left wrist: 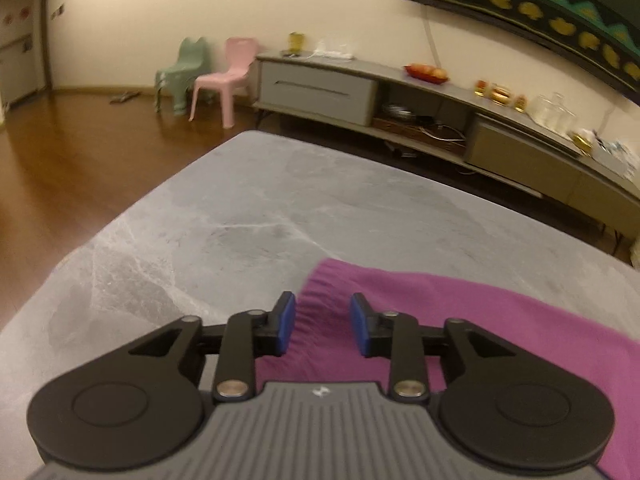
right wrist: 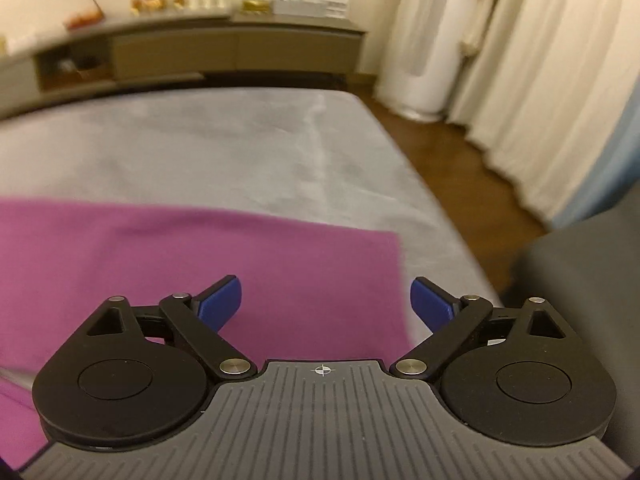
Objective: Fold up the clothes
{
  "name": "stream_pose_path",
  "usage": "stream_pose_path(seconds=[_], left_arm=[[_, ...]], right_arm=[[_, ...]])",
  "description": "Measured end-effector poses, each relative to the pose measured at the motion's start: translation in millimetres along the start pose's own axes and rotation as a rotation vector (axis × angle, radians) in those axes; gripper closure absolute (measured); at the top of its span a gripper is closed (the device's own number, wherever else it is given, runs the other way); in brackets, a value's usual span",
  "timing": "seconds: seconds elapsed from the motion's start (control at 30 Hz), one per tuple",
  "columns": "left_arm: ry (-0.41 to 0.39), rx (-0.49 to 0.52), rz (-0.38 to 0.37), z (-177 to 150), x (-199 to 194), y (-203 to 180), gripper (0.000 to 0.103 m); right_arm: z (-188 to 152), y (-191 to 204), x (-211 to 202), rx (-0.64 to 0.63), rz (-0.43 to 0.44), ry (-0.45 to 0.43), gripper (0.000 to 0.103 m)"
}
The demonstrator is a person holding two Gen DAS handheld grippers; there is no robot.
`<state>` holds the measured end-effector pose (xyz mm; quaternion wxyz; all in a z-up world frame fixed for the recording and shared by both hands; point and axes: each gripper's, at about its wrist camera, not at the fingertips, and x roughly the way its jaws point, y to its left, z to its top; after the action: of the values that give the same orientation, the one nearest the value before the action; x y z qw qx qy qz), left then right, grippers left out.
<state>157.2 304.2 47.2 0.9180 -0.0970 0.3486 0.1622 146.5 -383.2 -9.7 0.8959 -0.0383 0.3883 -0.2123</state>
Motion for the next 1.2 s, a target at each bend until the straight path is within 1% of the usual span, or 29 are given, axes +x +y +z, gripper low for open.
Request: stream_pose_path(seconds=[0.03, 0.07, 0.13, 0.17, 0.2, 0.27, 0.3, 0.33, 0.37, 0.43, 0.5, 0.57, 0.67, 0.73, 0.77, 0.8, 0.83, 0.87, 0.9, 0.93, 0.97, 1.0, 1.03, 1.07, 1.1, 1.13, 1.2], left_arm=[[0.003, 0.016, -0.027, -4.1, -6.0, -4.6, 0.06], [0.014, 0.028, -0.06, -7.2, -8.9, -7.7, 0.058], [0.05, 0.054, -0.116, -11.5, -7.9, -13.3, 0.057], [0.076, 0.077, -0.129, -14.2, -2.4, -18.2, 0.057], [0.102, 0.105, -0.133, -17.4, 5.0, -23.6, 0.057], [0.159, 0.168, -0.131, -24.8, 22.6, -34.9, 0.057], [0.193, 0.203, -0.122, -29.1, 32.7, -40.6, 0.058], [0.221, 0.238, -0.111, -33.3, 42.9, -45.9, 0.058], [0.228, 0.273, -0.099, -35.6, 51.2, -50.6, 0.058], [0.21, 0.323, -0.08, -35.0, 62.2, -58.1, 0.055], [0.212, 0.299, -0.08, -28.6, 71.1, -58.9, 0.056], [0.196, 0.296, -0.066, -24.8, 77.9, -61.8, 0.056], [0.181, 0.274, -0.039, -16.8, 88.5, -65.5, 0.056], [0.178, 0.254, -0.022, -10.1, 96.8, -69.8, 0.056], [0.189, 0.234, -0.02, -6.1, 97.7, -71.4, 0.056], [0.202, 0.207, -0.026, -1.5, 95.3, -71.8, 0.059], [0.205, 0.183, -0.04, 3.4, 91.0, -68.8, 0.063], [0.196, 0.163, -0.056, 6.9, 82.8, -63.5, 0.063], [0.182, 0.145, -0.07, 9.6, 72.8, -57.8, 0.063], [0.163, 0.13, -0.079, 11.1, 60.6, -51.6, 0.064], [0.145, 0.113, -0.096, 10.9, 47.3, -44.8, 0.064], [0.129, 0.093, -0.122, 8.7, 32.7, -37.5, 0.064], [0.116, 0.082, -0.149, 6.0, 19.9, -33.3, 0.064], [0.112, 0.096, -0.182, 0.4, 9.0, -35.7, 0.064], [0.118, 0.14, -0.226, -8.7, -0.3, -44.5, 0.064], [0.132, 0.192, -0.273, -18.9, -6.7, -57.5, 0.064], [0.169, 0.313, -0.37, -45.9, -15.7, -94.3, 0.064]], right_arm=[[-0.7, -3.0, 0.4, 0.021, -0.014, 0.0, 0.01], [-2.4, -7.5, 2.6, 0.052, 0.001, 0.017, 0.012], [-4.3, -14.3, 14.6, 0.105, 0.088, 0.095, 0.03], [-5.1, -12.4, 18.8, 0.104, 0.124, 0.116, 0.052], [-5.6, -9.5, 21.4, 0.093, 0.151, 0.125, 0.062], [-6.6, -3.7, 26.5, 0.069, 0.205, 0.142, 0.06], [-6.8, 1.0, 27.9, 0.049, 0.207, 0.142, 0.062], [-4.7, 4.0, 29.9, 0.026, 0.193, 0.139, 0.06], [-3.0, 5.7, 30.2, 0.008, 0.175, 0.134, 0.054], [4.0, 6.4, 36.1, -0.009, 0.143, 0.117, 0.053], [14.7, 5.7, 47.0, -0.006, 0.118, 0.095, 0.053], [23.8, 5.1, 54.3, -0.006, 0.092, 0.074, 0.053], [36.8, 15.0, 68.1, -0.042, 0.015, 0.03, 0.053], [40.4, 22.8, 73.8, -0.09, -0.054, -0.006, 0.046], [41.6, 26.8, 76.2, -0.117, -0.09, -0.024, 0.036], [42.3, 27.3, 75.5, -0.129, -0.109, -0.029, 0.022], [42.8, 26.1, 73.1, -0.133, -0.119, -0.027, 0.02], [43.2, 24.9, 70.8, -0.137, -0.129, -0.025, 0.021], [43.6, 23.7, 68.4, -0.141, -0.138, -0.023, 0.028], [46.3, 21.8, 59.3, -0.125, -0.123, -0.028, 0.032], [49.8, 21.9, 40.0, -0.095, -0.081, -0.052, 0.035], [51.6, 25.3, 18.6, -0.073, -0.025, -0.075, 0.034], [50.8, 32.9, -5.8, -0.068, 0.063, -0.09, 0.034], [45.0, 45.1, -29.1, -0.087, 0.162, -0.099, 0.032], [37.2, 58.9, -50.7, -0.116, 0.259, -0.104, 0.028], [29.4, 72.7, -72.3, -0.144, 0.356, -0.11, 0.026], [2.6, 111.0, -107.1, -0.229, 0.533, -0.091, 0.025]])
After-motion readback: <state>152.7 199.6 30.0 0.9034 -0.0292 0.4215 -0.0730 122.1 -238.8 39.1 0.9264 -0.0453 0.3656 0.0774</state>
